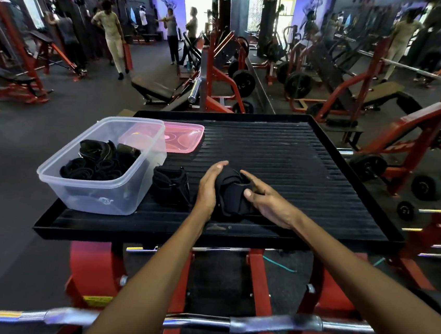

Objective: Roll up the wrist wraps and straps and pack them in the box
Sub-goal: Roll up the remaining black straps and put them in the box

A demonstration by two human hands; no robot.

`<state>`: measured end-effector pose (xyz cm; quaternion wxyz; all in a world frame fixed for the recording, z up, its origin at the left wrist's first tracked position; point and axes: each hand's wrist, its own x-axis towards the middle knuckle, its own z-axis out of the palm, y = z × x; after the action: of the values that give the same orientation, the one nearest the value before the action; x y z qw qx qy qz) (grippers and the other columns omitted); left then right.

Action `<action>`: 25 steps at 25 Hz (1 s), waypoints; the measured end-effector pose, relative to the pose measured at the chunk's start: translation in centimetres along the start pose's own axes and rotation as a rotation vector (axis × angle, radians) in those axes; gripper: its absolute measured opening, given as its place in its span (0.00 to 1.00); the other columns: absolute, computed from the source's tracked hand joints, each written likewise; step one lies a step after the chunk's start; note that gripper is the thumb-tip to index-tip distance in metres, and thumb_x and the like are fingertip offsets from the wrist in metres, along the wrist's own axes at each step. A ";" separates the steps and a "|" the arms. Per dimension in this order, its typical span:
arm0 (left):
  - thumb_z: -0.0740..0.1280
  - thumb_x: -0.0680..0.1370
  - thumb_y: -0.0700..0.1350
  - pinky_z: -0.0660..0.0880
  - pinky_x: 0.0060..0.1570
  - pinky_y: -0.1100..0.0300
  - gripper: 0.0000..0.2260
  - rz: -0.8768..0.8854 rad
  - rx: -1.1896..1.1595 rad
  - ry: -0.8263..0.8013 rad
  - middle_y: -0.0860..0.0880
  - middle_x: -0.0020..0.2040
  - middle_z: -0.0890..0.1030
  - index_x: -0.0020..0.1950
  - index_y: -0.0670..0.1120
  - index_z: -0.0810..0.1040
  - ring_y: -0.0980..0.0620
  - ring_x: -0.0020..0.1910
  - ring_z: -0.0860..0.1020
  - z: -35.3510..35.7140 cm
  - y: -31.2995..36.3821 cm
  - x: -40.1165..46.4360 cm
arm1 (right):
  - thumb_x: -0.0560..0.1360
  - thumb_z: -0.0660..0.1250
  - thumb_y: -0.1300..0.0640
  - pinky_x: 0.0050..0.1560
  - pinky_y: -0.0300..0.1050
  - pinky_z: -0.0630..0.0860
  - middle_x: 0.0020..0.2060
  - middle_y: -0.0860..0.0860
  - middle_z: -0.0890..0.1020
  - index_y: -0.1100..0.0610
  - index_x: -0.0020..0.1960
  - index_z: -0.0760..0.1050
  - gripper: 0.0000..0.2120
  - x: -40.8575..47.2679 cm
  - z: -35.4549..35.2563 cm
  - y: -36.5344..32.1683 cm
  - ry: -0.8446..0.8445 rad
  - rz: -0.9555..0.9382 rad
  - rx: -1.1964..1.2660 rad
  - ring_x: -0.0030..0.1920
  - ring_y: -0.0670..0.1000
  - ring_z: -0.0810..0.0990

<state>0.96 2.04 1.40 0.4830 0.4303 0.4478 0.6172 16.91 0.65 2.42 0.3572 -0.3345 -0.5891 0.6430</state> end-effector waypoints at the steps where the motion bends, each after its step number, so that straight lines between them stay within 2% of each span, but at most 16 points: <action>1: 0.63 0.71 0.54 0.67 0.66 0.46 0.13 0.003 0.028 -0.018 0.40 0.56 0.79 0.48 0.51 0.82 0.45 0.56 0.75 0.1 -0.2 -0.1 | 0.75 0.65 0.64 0.67 0.40 0.67 0.70 0.52 0.68 0.57 0.75 0.57 0.31 0.0 -0.1 0.0 -0.027 0.008 0.022 0.69 0.49 0.67; 3: 0.62 0.68 0.59 0.68 0.66 0.45 0.14 0.016 0.098 -0.041 0.43 0.51 0.81 0.43 0.54 0.84 0.46 0.54 0.77 0.1 -0.7 -0.1 | 0.67 0.75 0.55 0.67 0.40 0.69 0.68 0.52 0.71 0.56 0.74 0.59 0.41 0.0 -0.4 0.0 -0.084 0.011 -0.013 0.67 0.48 0.70; 6: 0.60 0.69 0.59 0.72 0.60 0.55 0.15 0.051 0.178 -0.036 0.49 0.46 0.82 0.43 0.55 0.82 0.53 0.49 0.78 0.2 -0.7 -0.4 | 0.61 0.78 0.47 0.68 0.42 0.69 0.68 0.52 0.71 0.57 0.74 0.59 0.48 -0.1 -0.2 0.2 -0.059 0.003 -0.106 0.68 0.48 0.70; 8: 0.58 0.72 0.55 0.71 0.52 0.69 0.12 0.103 0.258 -0.053 0.55 0.46 0.80 0.45 0.53 0.79 0.64 0.45 0.77 0.3 -0.4 -0.8 | 0.65 0.76 0.49 0.69 0.43 0.67 0.69 0.52 0.70 0.58 0.75 0.58 0.45 0.0 -0.1 0.7 0.011 -0.018 -0.165 0.69 0.48 0.69; 9: 0.57 0.73 0.53 0.70 0.49 0.72 0.12 0.122 0.277 -0.056 0.57 0.45 0.80 0.46 0.52 0.78 0.67 0.44 0.76 0.2 -0.2 -1.0 | 0.68 0.73 0.52 0.69 0.43 0.66 0.70 0.52 0.69 0.58 0.75 0.58 0.41 0.1 0.0 0.8 0.035 -0.030 -0.198 0.69 0.48 0.69; 10: 0.56 0.74 0.52 0.69 0.48 0.73 0.12 0.126 0.278 -0.043 0.56 0.45 0.79 0.47 0.50 0.78 0.68 0.43 0.76 0.2 0.0 -1.1 | 0.71 0.70 0.55 0.70 0.44 0.65 0.70 0.52 0.69 0.58 0.75 0.57 0.37 0.1 0.1 0.8 0.051 -0.035 -0.247 0.69 0.47 0.68; 12: 0.56 0.76 0.52 0.69 0.48 0.69 0.15 0.110 0.279 0.006 0.51 0.46 0.80 0.50 0.46 0.78 0.60 0.46 0.77 0.3 0.3 -1.3 | 0.76 0.66 0.58 0.70 0.45 0.66 0.69 0.52 0.70 0.58 0.74 0.59 0.30 0.1 0.2 0.6 0.077 -0.055 -0.355 0.68 0.48 0.69; 14: 0.56 0.81 0.52 0.66 0.48 0.67 0.16 0.082 0.394 0.069 0.45 0.53 0.80 0.57 0.43 0.76 0.51 0.53 0.76 0.6 0.3 -1.6 | 0.78 0.63 0.59 0.67 0.41 0.67 0.65 0.54 0.74 0.60 0.71 0.64 0.23 0.2 0.5 0.5 0.221 -0.146 -0.498 0.66 0.52 0.72; 16: 0.54 0.82 0.51 0.64 0.51 0.66 0.17 0.076 0.565 0.062 0.43 0.59 0.77 0.63 0.43 0.72 0.47 0.59 0.74 0.9 0.3 -2.0 | 0.80 0.59 0.57 0.62 0.36 0.65 0.63 0.55 0.74 0.62 0.69 0.65 0.19 0.3 0.8 0.4 0.378 -0.206 -0.601 0.66 0.55 0.72; 18: 0.53 0.82 0.52 0.63 0.57 0.63 0.18 0.087 0.619 0.016 0.42 0.64 0.75 0.66 0.43 0.69 0.46 0.64 0.72 1.0 0.4 -2.1 | 0.80 0.57 0.50 0.68 0.40 0.62 0.68 0.54 0.70 0.61 0.74 0.57 0.26 0.2 1.0 0.4 0.359 -0.135 -0.535 0.70 0.54 0.67; 20: 0.50 0.82 0.53 0.62 0.61 0.61 0.20 0.072 0.630 0.001 0.42 0.66 0.73 0.67 0.43 0.68 0.46 0.67 0.70 0.7 0.8 -2.5 | 0.76 0.62 0.43 0.73 0.47 0.59 0.72 0.53 0.65 0.58 0.77 0.49 0.38 0.0 1.1 0.3 0.276 -0.094 -0.455 0.72 0.51 0.63; 22: 0.47 0.82 0.53 0.62 0.62 0.62 0.22 0.091 0.675 0.019 0.43 0.66 0.73 0.67 0.43 0.70 0.47 0.67 0.70 0.2 1.0 -2.9 | 0.70 0.70 0.42 0.71 0.45 0.62 0.70 0.52 0.67 0.59 0.76 0.51 0.45 0.0 1.4 0.3 0.265 -0.105 -0.494 0.70 0.49 0.66; 24: 0.48 0.82 0.54 0.62 0.62 0.63 0.23 0.180 0.777 0.025 0.43 0.66 0.73 0.69 0.42 0.69 0.48 0.66 0.70 -0.3 1.6 -3.7 | 0.66 0.76 0.46 0.66 0.42 0.67 0.64 0.53 0.72 0.58 0.71 0.57 0.43 0.3 1.8 0.5 0.337 -0.120 -0.616 0.64 0.50 0.71; 25: 0.50 0.82 0.53 0.62 0.64 0.62 0.22 0.255 0.847 0.037 0.43 0.65 0.73 0.69 0.42 0.69 0.48 0.66 0.70 -0.6 2.0 -4.1 | 0.64 0.77 0.46 0.64 0.44 0.70 0.61 0.54 0.74 0.57 0.68 0.60 0.40 0.4 1.9 0.5 0.388 -0.127 -0.663 0.61 0.51 0.73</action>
<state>0.61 -2.31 2.80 0.1760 0.6311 0.6132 0.4414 15.00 -0.02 2.08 0.3735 -0.5098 -0.7062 0.3190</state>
